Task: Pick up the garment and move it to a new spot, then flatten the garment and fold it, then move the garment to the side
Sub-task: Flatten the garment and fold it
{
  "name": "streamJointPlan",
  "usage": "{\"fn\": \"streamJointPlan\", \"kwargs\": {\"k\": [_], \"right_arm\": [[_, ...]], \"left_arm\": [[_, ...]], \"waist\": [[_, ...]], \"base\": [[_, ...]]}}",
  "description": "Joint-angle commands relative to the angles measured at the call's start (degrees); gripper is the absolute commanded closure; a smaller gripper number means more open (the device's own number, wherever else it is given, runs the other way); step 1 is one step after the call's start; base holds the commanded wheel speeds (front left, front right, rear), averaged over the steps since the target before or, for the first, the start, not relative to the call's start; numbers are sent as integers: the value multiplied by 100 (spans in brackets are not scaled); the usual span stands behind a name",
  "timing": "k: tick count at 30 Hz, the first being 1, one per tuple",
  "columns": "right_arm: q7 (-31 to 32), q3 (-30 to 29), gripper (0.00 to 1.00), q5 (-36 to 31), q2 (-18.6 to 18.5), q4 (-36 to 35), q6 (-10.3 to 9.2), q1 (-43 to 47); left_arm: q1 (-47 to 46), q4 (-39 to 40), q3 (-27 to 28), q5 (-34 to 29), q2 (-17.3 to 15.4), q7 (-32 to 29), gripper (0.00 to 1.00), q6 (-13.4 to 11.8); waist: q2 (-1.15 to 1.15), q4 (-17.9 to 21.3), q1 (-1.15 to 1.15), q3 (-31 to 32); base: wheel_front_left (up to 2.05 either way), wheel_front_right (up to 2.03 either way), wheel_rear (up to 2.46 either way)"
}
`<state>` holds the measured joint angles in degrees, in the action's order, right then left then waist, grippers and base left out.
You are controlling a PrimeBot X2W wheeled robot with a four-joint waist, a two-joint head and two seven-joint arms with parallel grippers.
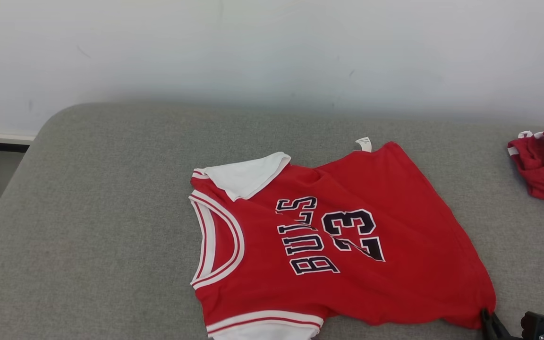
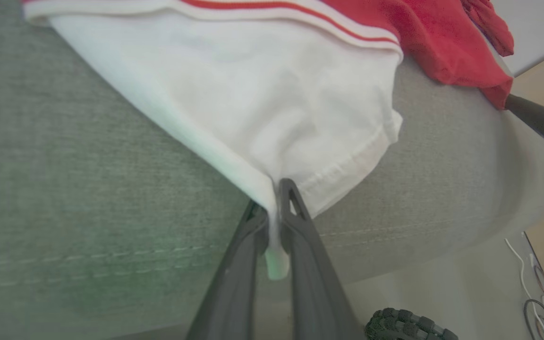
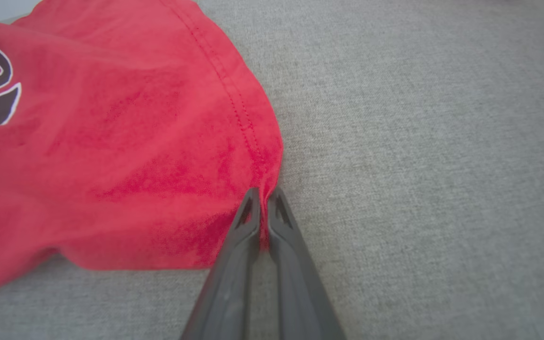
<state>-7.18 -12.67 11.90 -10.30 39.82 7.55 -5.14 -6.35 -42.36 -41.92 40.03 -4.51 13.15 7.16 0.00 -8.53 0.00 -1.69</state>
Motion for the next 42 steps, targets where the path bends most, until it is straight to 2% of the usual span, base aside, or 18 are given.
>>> {"fn": "streamJointPlan", "kwargs": {"k": [1,5,13,17,22,25,26,31,36,42], "right_arm": [[-16,74,100,79,4,-27,-16,77],[-12,213,100,240,-42,-427,-16,6],[426,565,100,437,-145,-1439,-16,-324],[734,793,100,589,-254,-1783,-16,-704],[1195,1098,100,796,-434,-2050,-16,-1568],[1491,1240,100,925,-562,-2037,-16,-2288],[1491,1240,100,925,-562,-2037,-16,-2288],[1987,1361,100,1144,-665,-1755,-16,-3811],[2401,1248,100,1213,-482,-1171,-16,-5554],[2515,1064,100,946,-191,-269,-16,-7631]], "left_arm": [[82,53,-44,171,196,83,100,28],[-120,332,318,282,-54,195,100,22],[-481,1509,1376,-442,-603,204,100,-145],[-945,1723,1500,-685,-921,197,100,-110],[-1944,1900,1513,-788,-1393,-128,100,-23],[-2719,1968,1570,-716,-1637,-357,100,2],[-2719,1968,1570,-716,-1637,-357,100,2],[-4233,1844,1575,-518,-1888,-736,100,26],[-5870,1501,1604,-80,-2115,-1024,100,26],[-7735,1021,1528,79,-2459,-1049,100,22]], "waist": [[0,6,0,45],[0,31,0,113],[0,79,0,176],[0,112,0,109],[0,179,0,-124],[0,219,0,-381],[0,219,0,-381],[0,286,0,-1018],[0,443,0,-1821],[0,740,0,-2691]], "base": [[0,0,0],[0,0,0],[0,0,0],[0,0,0],[0,0,0],[0,0,0],[0,0,0],[0,0,0],[0,0,0],[0,0,0]]}}
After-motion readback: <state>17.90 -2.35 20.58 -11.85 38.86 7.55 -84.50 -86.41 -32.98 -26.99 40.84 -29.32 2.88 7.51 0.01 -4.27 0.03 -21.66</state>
